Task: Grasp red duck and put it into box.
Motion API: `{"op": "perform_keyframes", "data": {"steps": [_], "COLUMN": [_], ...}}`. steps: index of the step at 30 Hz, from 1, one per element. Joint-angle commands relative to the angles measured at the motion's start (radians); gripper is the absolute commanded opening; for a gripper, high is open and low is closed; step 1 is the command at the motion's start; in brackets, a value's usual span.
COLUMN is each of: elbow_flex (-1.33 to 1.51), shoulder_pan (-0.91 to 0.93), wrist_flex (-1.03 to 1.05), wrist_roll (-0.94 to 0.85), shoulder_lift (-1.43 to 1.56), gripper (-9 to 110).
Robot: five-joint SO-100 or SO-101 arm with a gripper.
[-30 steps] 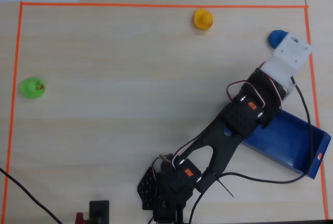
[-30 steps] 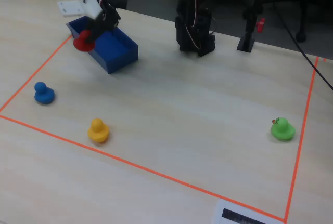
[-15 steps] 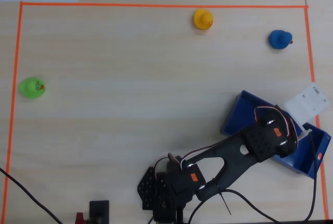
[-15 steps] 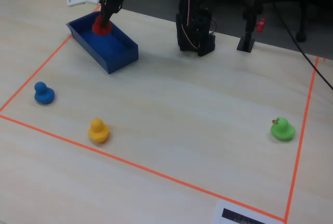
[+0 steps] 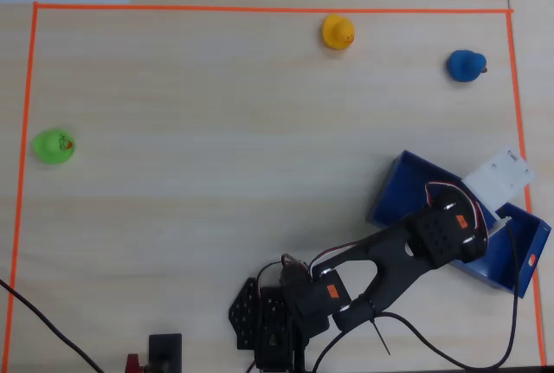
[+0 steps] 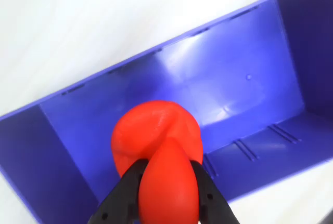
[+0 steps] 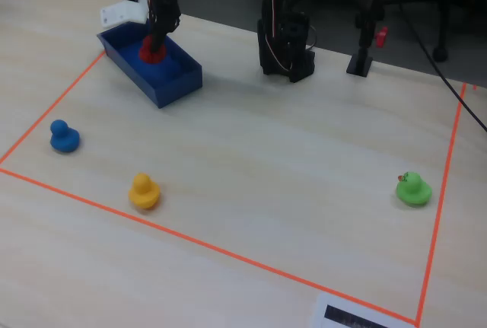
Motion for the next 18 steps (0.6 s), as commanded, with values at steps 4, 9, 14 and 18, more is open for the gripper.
{"op": "perform_keyframes", "data": {"steps": [4,9,14,18], "elbow_flex": [-0.005,-0.008,-0.005,0.017], "shoulder_pan": [0.015,0.032,0.034,0.023], "wrist_flex": [-0.02,-0.012,0.003,0.015], "wrist_roll": [0.002,-0.009,-0.005,0.002], "shoulder_lift": [0.012,0.023,0.04,0.067], "gripper": [4,14,17,17]}}
